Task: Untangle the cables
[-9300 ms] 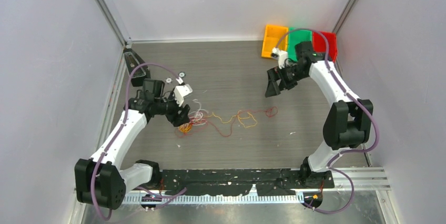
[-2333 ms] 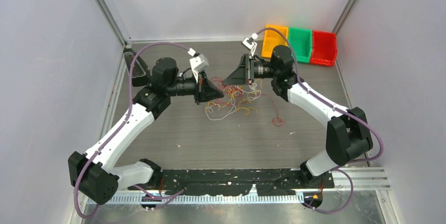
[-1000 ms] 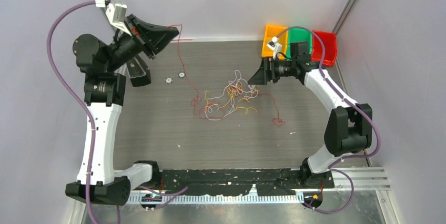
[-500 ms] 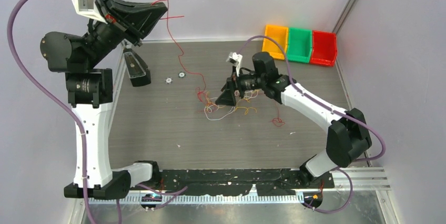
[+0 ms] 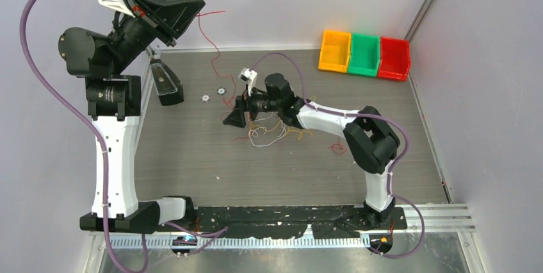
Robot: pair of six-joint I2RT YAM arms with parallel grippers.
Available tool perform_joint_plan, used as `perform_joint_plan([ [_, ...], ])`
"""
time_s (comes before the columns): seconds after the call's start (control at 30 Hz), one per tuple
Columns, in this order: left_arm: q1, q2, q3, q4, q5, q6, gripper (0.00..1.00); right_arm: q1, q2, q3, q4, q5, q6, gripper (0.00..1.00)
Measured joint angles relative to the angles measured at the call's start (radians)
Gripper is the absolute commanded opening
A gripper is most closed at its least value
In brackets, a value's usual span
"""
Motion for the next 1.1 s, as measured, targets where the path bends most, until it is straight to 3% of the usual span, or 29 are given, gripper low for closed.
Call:
perform_joint_plan([
  [0.03, 0.0, -0.002, 0.0, 0.0, -0.002, 0.002, 0.0, -0.003, 0.026, 0.023, 0.017, 0.004, 0.019, 0.6],
  [0.07, 0.0, -0.005, 0.0, -0.002, -0.004, 0.004, 0.0, -0.005, 0.05, 0.051, 0.034, 0.005, 0.04, 0.52],
  [0.13, 0.0, -0.014, -0.01, -0.003, -0.008, 0.01, 0.0, -0.006, 0.085, 0.1, 0.075, 0.01, 0.087, 0.23],
  [0.17, 0.0, -0.024, -0.024, -0.003, -0.008, 0.015, 0.0, -0.009, 0.096, 0.119, 0.103, 0.012, 0.116, 0.11],
  [0.2, 0.0, -0.038, -0.047, -0.005, -0.008, 0.019, 0.0, -0.011, 0.098, 0.13, 0.126, 0.013, 0.14, 0.07],
  [0.43, 0.031, -0.2, -0.286, -0.085, -0.006, 0.089, 0.0, -0.045, 0.074, 0.113, 0.246, -0.012, 0.276, 0.06],
  [0.63, 0.036, -0.352, -0.549, -0.277, -0.024, 0.281, 0.0, -0.078, -0.071, 0.033, 0.254, -0.107, 0.316, 0.06],
  [0.93, -0.003, -0.268, -0.87, -0.416, 0.023, 0.365, 0.01, -0.085, -0.204, 0.04, 0.351, -0.212, 0.412, 0.06],
  [0.97, -0.012, -0.266, -0.889, -0.431, 0.026, 0.373, 0.11, -0.089, -0.204, 0.041, 0.356, -0.218, 0.428, 0.06],
  [1.03, -0.021, -0.272, -0.903, -0.445, 0.034, 0.392, 0.53, -0.1, -0.204, 0.042, 0.363, -0.231, 0.465, 0.06],
  [1.1, -0.026, -0.286, -0.903, -0.447, 0.039, 0.414, 0.73, -0.133, -0.204, 0.047, 0.373, -0.244, 0.51, 0.06],
])
